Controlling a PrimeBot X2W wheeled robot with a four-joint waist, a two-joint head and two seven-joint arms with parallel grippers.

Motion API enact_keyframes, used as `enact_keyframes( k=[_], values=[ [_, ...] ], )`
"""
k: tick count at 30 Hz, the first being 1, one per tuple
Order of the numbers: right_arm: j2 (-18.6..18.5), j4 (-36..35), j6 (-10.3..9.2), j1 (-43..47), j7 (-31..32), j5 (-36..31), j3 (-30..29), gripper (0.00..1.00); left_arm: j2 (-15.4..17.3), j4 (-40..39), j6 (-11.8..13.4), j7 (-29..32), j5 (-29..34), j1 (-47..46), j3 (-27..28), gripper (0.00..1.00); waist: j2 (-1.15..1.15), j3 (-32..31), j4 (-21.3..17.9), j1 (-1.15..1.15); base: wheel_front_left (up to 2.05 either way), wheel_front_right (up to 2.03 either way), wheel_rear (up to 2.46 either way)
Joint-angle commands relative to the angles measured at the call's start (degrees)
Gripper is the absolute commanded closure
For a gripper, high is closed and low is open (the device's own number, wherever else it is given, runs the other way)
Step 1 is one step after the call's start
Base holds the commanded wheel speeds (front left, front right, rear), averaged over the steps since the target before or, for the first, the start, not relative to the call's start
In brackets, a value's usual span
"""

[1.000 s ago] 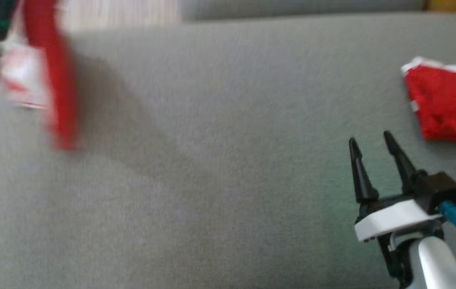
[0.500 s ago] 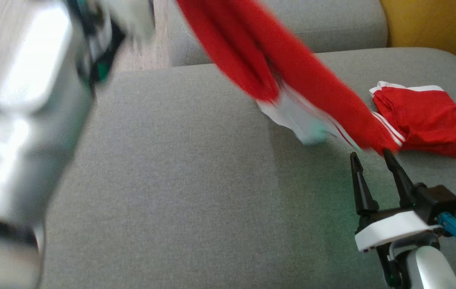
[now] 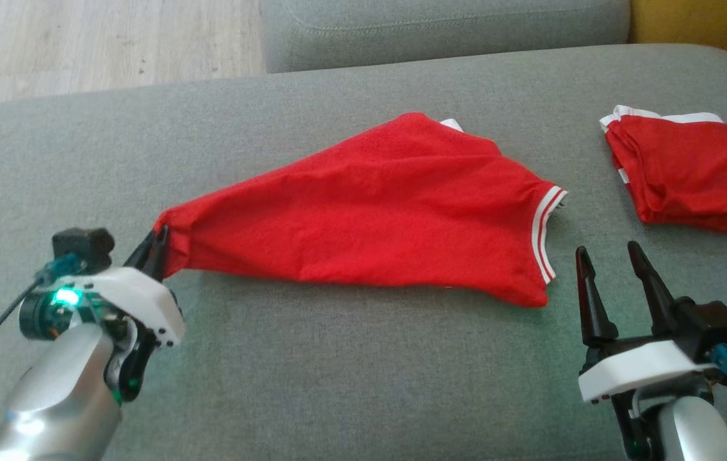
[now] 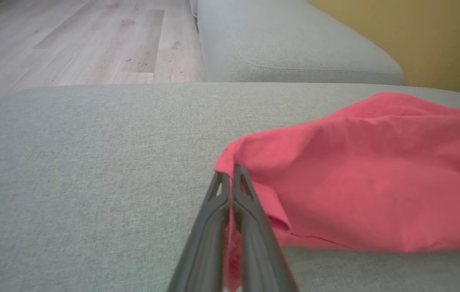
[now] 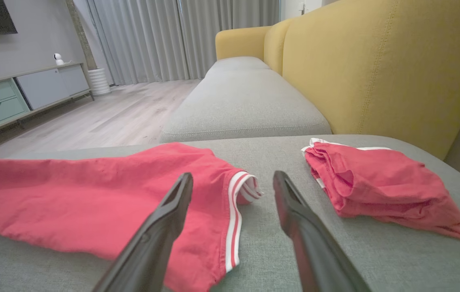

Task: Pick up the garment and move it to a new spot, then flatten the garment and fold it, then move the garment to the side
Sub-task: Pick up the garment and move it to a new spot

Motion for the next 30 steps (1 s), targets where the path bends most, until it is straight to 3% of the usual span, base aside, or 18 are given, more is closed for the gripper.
enact_keyframes(
  k=[1, 3, 4, 17, 23, 30],
  values=[
    [-0.3, -1.3, 0.43, -1.2, -0.7, -0.5, 0.8, 0.0, 2.4, -1.0, 0.5, -1.8, -0.1, -2.8, 3.1, 0.92, -0.01, 0.2, 0.2, -0.01, 0.0, 0.0, 0.0],
    [-0.3, -0.8, 0.43, -1.4, -0.8, -0.7, 0.6, 0.0, 2.1, -0.4, 0.7, -3.2, -0.2, -2.2, 3.4, 0.49, -0.01, 0.3, 0.5, -0.01, 0.0, 0.0, 0.0],
    [-0.3, -0.6, 0.43, -1.5, -0.9, -0.8, 0.6, 0.0, 1.9, -0.3, 0.6, -3.8, -0.4, -2.1, 3.6, 0.0, -0.01, 0.2, 0.7, -0.01, 0.0, 0.0, 0.0],
    [-0.3, 0.5, 0.43, -1.9, -0.1, -2.8, -0.2, 0.0, 1.0, -3.1, 0.2, -9.4, -1.5, 0.7, 4.6, 0.0, -0.01, -5.5, 3.7, -0.01, 0.0, 0.0, 0.0],
    [-0.3, 0.2, 0.43, -0.6, 0.3, -2.6, -0.6, 0.0, 2.1, -9.5, 3.1, -11.5, -1.8, 6.7, 5.3, 0.0, -0.01, -7.7, 5.2, -0.01, 0.0, 0.0, 0.0],
    [-0.3, 0.4, 0.43, 2.2, -0.1, -1.6, 0.1, 0.0, 2.9, -19.3, 9.5, -13.8, -0.9, 17.2, 6.3, 0.0, -0.01, -9.1, 6.6, -0.01, 0.0, 0.0, 0.0]
  ],
)
